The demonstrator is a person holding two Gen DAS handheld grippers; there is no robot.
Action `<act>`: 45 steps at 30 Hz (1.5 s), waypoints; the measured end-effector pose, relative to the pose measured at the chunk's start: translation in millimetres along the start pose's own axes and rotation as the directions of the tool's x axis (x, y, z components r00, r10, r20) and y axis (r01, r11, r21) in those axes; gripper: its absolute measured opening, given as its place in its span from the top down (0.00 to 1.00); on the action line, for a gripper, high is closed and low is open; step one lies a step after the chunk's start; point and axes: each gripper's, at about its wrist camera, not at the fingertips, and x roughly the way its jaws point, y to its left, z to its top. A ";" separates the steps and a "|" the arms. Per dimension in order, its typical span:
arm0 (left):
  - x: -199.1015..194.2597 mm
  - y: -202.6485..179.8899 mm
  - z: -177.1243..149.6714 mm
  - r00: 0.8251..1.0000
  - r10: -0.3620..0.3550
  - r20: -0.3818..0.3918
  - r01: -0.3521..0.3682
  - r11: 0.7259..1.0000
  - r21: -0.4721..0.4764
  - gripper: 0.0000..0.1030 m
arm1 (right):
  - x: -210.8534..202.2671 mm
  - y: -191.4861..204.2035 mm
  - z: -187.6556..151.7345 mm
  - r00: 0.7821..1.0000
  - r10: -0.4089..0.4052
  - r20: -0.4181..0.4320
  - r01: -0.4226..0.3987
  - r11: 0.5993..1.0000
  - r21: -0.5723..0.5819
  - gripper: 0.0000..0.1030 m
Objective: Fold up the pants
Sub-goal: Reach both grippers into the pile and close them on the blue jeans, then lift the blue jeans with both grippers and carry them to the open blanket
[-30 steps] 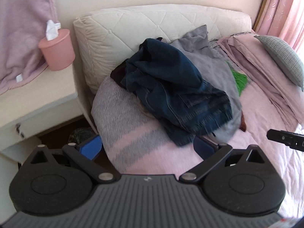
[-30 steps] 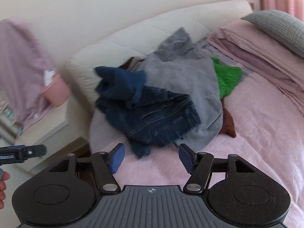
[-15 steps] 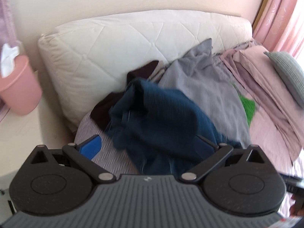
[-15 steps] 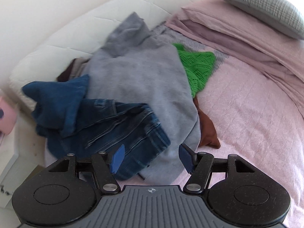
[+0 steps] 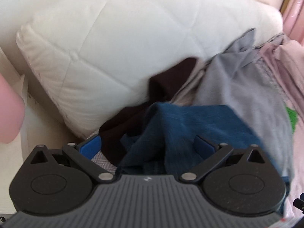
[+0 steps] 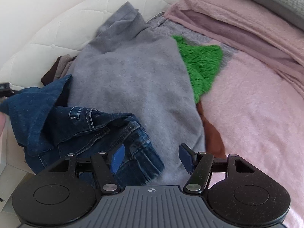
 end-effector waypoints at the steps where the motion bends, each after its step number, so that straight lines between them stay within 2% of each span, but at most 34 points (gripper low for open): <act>1: 7.4 4.0 -1.0 1.000 -0.013 -0.010 0.013 1.000 -0.008 0.01 | 5.7 -1.2 1.3 1.000 0.014 -0.002 -0.014 1.000 -0.007 0.41; 5: 30.4 13.2 -4.7 0.995 -0.094 -0.024 0.092 0.994 -0.053 0.01 | 29.8 -5.0 5.9 0.996 0.086 -0.022 -0.086 0.996 -0.021 0.41; 6: 33.8 15.1 -5.1 0.992 -0.120 -0.024 0.118 0.990 -0.072 0.08 | 36.3 -6.4 6.6 0.994 0.107 -0.027 -0.107 0.994 -0.019 0.41; 7: 36.0 16.5 -5.4 0.988 -0.153 -0.023 0.150 0.985 -0.090 0.22 | 42.7 -7.4 6.4 0.992 0.122 -0.032 -0.122 0.992 -0.015 0.41; 8: 37.4 15.9 -5.5 0.982 -0.186 -0.020 0.184 0.978 -0.100 0.32 | 48.4 -8.4 5.6 0.991 0.129 -0.041 -0.130 0.992 -0.007 0.42; 9: 37.3 14.8 -5.4 0.978 -0.209 -0.016 0.206 0.973 -0.102 0.41 | 53.0 -8.5 4.7 0.988 0.146 -0.053 -0.146 0.989 -0.001 0.58; 10: 35.2 11.4 -5.6 0.980 -0.198 -0.009 0.196 0.976 -0.091 0.48 | 54.7 -8.1 3.6 0.983 0.180 -0.048 -0.180 0.984 -0.001 0.71; 11: 32.1 6.5 -5.7 0.981 -0.193 0.000 0.193 0.979 -0.063 0.54 | 54.7 -5.3 3.0 0.986 0.161 -0.046 -0.162 0.987 -0.012 0.80; 12: 27.6 2.3 -6.2 0.982 -0.186 0.012 0.186 0.982 -0.040 0.64 | 52.5 -3.3 2.4 0.988 0.148 -0.043 -0.150 0.988 -0.028 0.84; 13: 22.2 -0.8 -7.0 0.984 -0.177 0.024 0.177 0.984 -0.028 0.70 | 47.1 -3.6 1.4 0.985 0.169 -0.027 -0.170 0.985 -0.021 0.86; 16: 3.4 -3.8 -10.4 0.980 -0.192 0.044 0.193 0.981 -0.033 0.79 | 19.4 -6.4 -3.9 0.976 0.215 0.043 -0.216 0.976 0.011 0.91; 22: -62.2 -14.5 -23.9 0.966 -0.229 0.120 0.234 0.972 -0.027 0.85 | -62.5 -5.3 -16.2 0.942 0.232 0.241 -0.246 0.969 0.028 0.92; 27: -140.3 -36.1 -53.6 0.932 -0.307 0.193 0.307 0.951 0.029 0.86 | -142.7 -12.9 -44.3 0.895 0.201 0.398 -0.242 0.969 0.054 0.92; 31: -199.9 -72.4 -92.3 0.899 -0.393 0.194 0.377 0.919 0.114 0.86 | -220.9 -36.6 -80.8 0.847 0.119 0.518 -0.204 0.972 0.112 0.92; 34: -237.8 -117.5 -127.6 0.867 -0.473 0.158 0.447 0.878 0.172 0.87 | -287.3 -63.5 -113.9 0.808 0.035 0.589 -0.158 0.974 0.159 0.92; 37: -269.9 -174.9 -160.8 0.821 -0.559 0.111 0.526 0.819 0.231 0.87 | -358.2 -97.4 -148.3 0.759 -0.072 0.647 -0.081 0.976 0.203 0.92; 39: -292.4 -221.3 -184.8 0.779 -0.624 0.067 0.589 0.763 0.265 0.87 | -411.6 -123.5 -171.3 0.716 -0.149 0.682 -0.021 0.972 0.234 0.92; 41: -316.9 -270.8 -209.7 0.725 -0.687 0.037 0.647 0.700 0.303 0.87 | -460.8 -146.7 -190.2 0.666 -0.220 0.713 0.044 0.966 0.256 0.92; 43: -344.7 -317.8 -231.2 0.669 -0.743 0.022 0.699 0.638 0.323 0.87 | -515.9 -171.3 -208.2 0.599 -0.288 0.748 0.114 0.954 0.276 0.92; 45: -376.3 -363.8 -254.1 0.599 -0.801 0.015 0.751 0.568 0.337 0.87 | -566.5 -189.9 -223.1 0.517 -0.343 0.784 0.189 0.939 0.286 0.92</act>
